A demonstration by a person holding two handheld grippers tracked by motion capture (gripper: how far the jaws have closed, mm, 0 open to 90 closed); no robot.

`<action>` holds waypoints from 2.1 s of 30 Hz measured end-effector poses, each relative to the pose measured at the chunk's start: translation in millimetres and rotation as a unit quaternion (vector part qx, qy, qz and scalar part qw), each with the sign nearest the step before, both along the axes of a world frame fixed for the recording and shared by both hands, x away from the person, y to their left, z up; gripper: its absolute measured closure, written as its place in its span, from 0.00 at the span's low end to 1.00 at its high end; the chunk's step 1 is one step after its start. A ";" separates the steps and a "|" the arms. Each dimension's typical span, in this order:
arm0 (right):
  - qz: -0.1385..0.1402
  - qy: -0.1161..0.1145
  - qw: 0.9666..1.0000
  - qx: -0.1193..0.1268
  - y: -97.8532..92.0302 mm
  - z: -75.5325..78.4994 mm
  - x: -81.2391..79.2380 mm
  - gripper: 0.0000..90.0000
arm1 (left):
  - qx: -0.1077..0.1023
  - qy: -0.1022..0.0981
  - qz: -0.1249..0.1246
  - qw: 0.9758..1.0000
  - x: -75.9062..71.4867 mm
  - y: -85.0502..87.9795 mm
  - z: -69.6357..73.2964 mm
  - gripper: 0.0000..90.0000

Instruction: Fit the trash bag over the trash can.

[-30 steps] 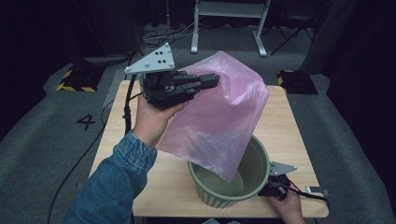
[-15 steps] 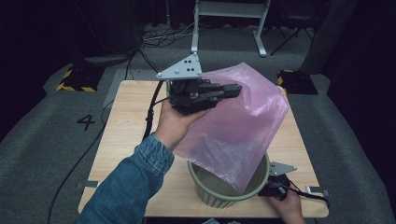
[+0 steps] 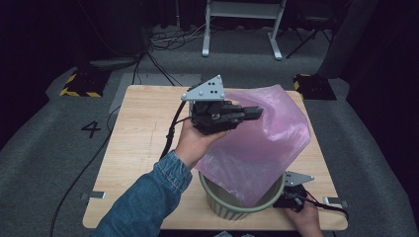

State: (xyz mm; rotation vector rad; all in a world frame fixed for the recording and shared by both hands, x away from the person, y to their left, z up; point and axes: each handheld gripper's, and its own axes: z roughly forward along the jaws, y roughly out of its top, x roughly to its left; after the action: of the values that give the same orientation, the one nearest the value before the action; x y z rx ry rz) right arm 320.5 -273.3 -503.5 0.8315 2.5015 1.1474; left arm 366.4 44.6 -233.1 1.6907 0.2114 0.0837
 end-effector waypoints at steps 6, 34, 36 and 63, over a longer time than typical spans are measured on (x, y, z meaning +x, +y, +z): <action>0.001 0.000 1.000 0.000 0.0 -0.1 0.1 0.40 | 0.019 0.009 0.007 1.000 -2.2 5.9 -18.2 1.00; -0.005 0.013 1.000 0.020 -7.6 2.1 -0.4 0.52 | 0.104 0.039 0.031 0.993 -31.0 49.6 -81.3 0.99; -0.007 0.008 1.000 0.025 -10.5 6.2 -1.0 0.53 | 0.111 0.041 0.031 0.993 -32.8 50.8 -84.4 0.99; -0.002 -0.076 0.993 0.092 -37.4 154.9 7.6 0.45 | 0.179 0.034 0.028 0.983 -43.2 40.3 -102.7 0.99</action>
State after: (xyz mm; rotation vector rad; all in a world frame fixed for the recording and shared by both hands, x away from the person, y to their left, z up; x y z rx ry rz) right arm 328.1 -310.7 -348.5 0.7620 2.2964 1.4004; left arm 323.2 84.9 -335.8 2.0478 0.3101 0.1110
